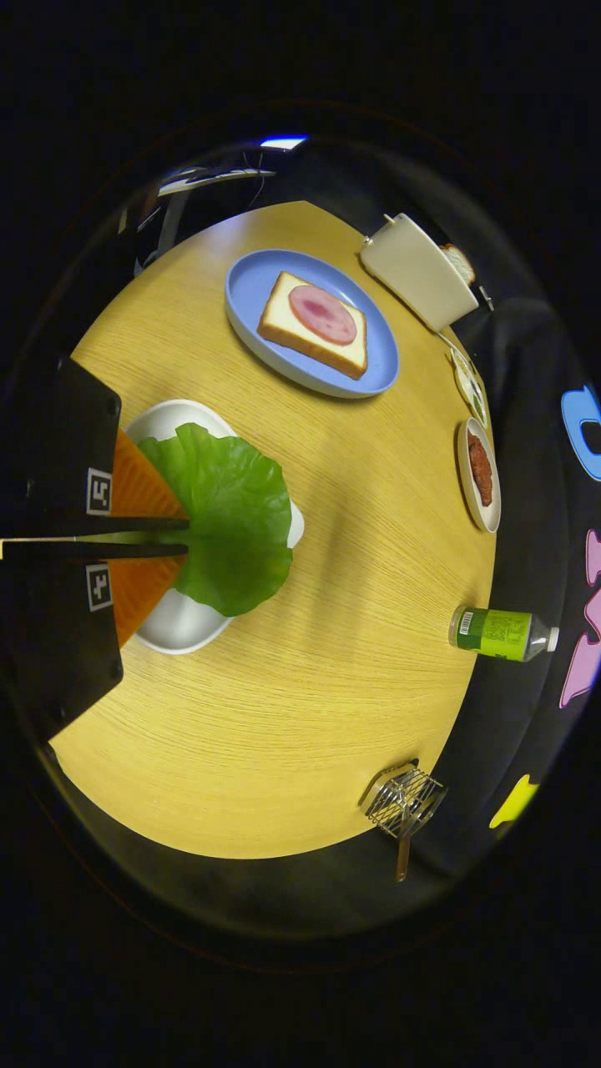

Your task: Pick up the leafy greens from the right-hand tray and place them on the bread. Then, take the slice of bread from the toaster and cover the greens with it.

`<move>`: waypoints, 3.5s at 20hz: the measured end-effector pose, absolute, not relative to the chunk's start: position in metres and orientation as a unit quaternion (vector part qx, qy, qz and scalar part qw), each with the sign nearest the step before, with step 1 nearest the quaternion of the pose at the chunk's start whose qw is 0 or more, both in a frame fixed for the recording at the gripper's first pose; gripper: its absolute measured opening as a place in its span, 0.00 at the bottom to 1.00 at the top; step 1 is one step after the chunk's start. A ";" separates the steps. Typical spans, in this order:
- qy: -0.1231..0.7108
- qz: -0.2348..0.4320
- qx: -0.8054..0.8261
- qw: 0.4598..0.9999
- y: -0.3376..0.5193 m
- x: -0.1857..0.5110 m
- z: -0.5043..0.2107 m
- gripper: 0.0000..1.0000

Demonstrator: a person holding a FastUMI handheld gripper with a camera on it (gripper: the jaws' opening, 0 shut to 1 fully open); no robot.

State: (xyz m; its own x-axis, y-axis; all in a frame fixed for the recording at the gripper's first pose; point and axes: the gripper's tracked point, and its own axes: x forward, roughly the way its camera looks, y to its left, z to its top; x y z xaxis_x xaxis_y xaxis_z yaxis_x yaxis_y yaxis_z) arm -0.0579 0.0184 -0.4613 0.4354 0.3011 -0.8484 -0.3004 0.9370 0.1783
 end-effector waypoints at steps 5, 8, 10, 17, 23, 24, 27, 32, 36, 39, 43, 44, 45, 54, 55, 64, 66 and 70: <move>0.476 0.180 0.011 0.861 0.017 -0.054 -0.426 0.06; 0.458 0.186 0.011 0.869 0.023 -0.052 -0.396 0.07; 0.446 0.196 0.009 0.873 0.031 -0.049 -0.374 0.06; 0.406 0.263 0.025 0.875 0.107 -0.034 -0.300 0.06; 0.409 0.321 0.036 0.854 0.188 -0.035 -0.278 0.06; 0.411 0.328 0.034 0.850 0.200 -0.036 -0.278 0.06; 0.417 0.339 0.031 0.843 0.223 -0.038 -0.278 0.06; 0.426 0.328 0.021 0.843 0.231 -0.029 -0.288 0.06; 0.447 0.312 0.022 0.838 0.230 -0.027 -0.302 0.40; 0.435 0.301 0.017 0.849 0.225 -0.022 -0.300 0.58; 0.418 0.299 0.020 0.858 0.223 -0.020 -0.289 0.58; 0.409 0.302 0.022 0.861 0.224 -0.019 -0.284 0.58; 0.396 0.308 0.026 0.865 0.228 -0.019 -0.275 0.58; 0.270 0.353 0.035 0.895 0.298 0.002 -0.154 0.58; 0.264 0.361 0.036 0.893 0.310 0.003 -0.142 0.58; 0.225 0.386 0.010 0.895 0.447 0.039 -0.105 0.58; 0.229 0.380 -0.001 0.896 0.474 0.051 -0.112 0.58; 0.246 0.363 -0.010 0.899 0.518 0.076 -0.129 0.58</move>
